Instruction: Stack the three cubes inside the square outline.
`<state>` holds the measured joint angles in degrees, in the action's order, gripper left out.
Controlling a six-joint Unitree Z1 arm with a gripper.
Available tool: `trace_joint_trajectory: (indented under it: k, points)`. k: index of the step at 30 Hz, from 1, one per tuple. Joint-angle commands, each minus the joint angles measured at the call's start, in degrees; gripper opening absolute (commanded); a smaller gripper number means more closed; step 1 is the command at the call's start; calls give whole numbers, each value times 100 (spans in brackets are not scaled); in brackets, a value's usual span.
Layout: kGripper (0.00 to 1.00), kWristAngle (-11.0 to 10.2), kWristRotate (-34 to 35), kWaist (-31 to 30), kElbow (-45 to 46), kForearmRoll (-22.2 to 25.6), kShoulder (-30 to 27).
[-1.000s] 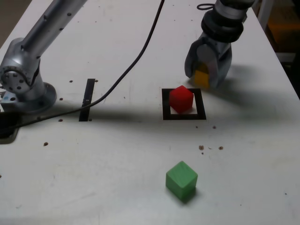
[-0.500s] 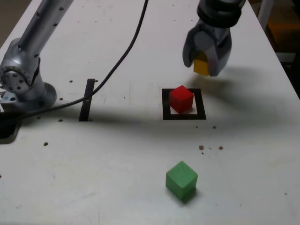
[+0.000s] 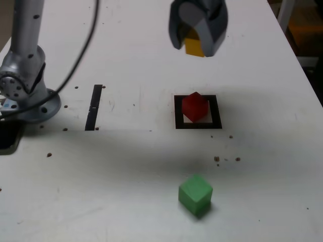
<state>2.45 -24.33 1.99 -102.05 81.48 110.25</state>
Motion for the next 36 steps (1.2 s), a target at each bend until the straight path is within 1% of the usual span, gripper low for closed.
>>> trace_joint_trajectory:
  k: [1,7,13,18,24,27,31,36]
  points:
    - [16,-32,143,-162,151,-6,-201]
    - [16,-99,456,-614,613,-101,-486]
    - [17,-100,384,-919,1000,-378,-544]
    - [17,22,190,-1017,1321,-693,-525]
    - [17,303,161,-1025,1655,-1103,-410]
    - [17,384,160,-1027,1647,-1208,-303]
    - [17,426,157,-1032,1531,-1287,-124]
    - [16,432,152,-1019,1291,-1254,79]
